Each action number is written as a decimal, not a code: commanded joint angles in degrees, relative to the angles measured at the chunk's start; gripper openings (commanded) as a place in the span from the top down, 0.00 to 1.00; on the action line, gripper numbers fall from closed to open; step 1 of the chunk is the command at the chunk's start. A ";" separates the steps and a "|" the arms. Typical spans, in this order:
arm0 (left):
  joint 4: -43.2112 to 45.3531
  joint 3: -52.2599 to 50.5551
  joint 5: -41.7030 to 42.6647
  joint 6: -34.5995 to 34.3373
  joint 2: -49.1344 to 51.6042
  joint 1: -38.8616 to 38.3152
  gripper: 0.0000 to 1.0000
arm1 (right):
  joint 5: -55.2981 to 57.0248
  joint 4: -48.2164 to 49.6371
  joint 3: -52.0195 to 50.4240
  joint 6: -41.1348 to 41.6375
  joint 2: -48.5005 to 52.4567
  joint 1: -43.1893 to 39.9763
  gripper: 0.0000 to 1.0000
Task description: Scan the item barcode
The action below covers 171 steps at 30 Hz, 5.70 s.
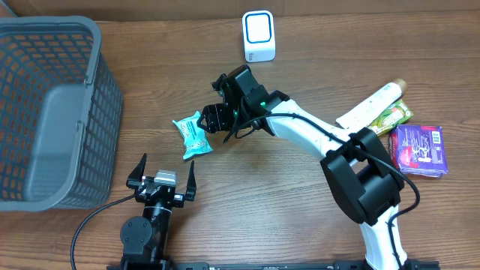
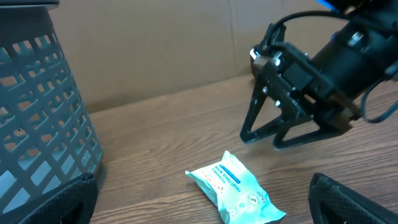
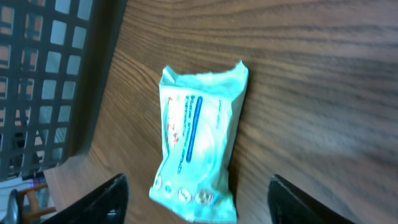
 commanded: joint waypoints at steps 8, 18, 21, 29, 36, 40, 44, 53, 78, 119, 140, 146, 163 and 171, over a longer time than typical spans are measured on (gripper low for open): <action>-0.09 -0.22 -0.02 -0.17 -0.26 0.33 0.00 | -1.92 4.87 0.90 -0.31 6.32 3.19 0.39; -0.09 -0.24 -0.02 -0.20 -0.26 0.33 0.00 | -0.37 5.81 0.87 2.36 6.38 3.23 0.81; -0.09 -0.24 -0.02 -0.17 -0.26 0.33 0.00 | -0.37 5.81 0.87 2.95 6.38 3.23 0.87; -0.09 -0.22 -0.02 -0.17 -0.26 0.33 0.00 | 6.01 6.99 0.87 3.10 7.02 4.09 0.65; -0.09 -0.24 -0.02 -0.17 -0.26 0.33 0.00 | 15.69 10.71 0.87 3.06 8.37 7.67 0.64; -0.09 -0.24 0.00 -0.17 -0.26 0.33 0.00 | 23.87 9.66 0.87 3.10 9.16 9.46 0.67; -0.09 -0.22 -0.02 -0.17 -0.26 0.33 0.00 | 26.62 8.57 0.87 3.41 9.99 10.54 0.77; -0.09 -0.22 -0.02 -0.17 -0.26 0.33 0.00 | 24.02 -0.98 2.89 8.92 7.41 6.51 0.96; -0.09 -0.22 -0.02 -0.17 -0.26 0.33 0.00 | 54.51 -36.70 2.97 -4.72 -12.26 -1.40 0.96; -0.09 -0.24 -0.02 -0.17 -0.26 0.33 0.00 | 57.09 -34.93 2.97 -22.47 3.41 6.80 0.75; -0.09 -0.22 -0.02 -0.20 -0.26 0.33 0.00 | 23.76 -38.84 9.70 -17.99 -9.60 0.79 0.96; -0.09 -0.24 -0.02 -0.20 -0.26 0.33 0.00 | -9.01 -38.86 9.70 -19.65 -18.16 -6.27 0.96; -0.09 -0.24 -0.02 -0.20 -0.26 0.33 0.00 | -23.67 -10.54 -20.83 0.11 -17.84 -20.90 0.96; -0.09 -0.24 -0.02 -0.20 -0.26 0.33 0.00 | -12.94 -13.42 -22.49 -0.87 -17.84 -27.47 0.96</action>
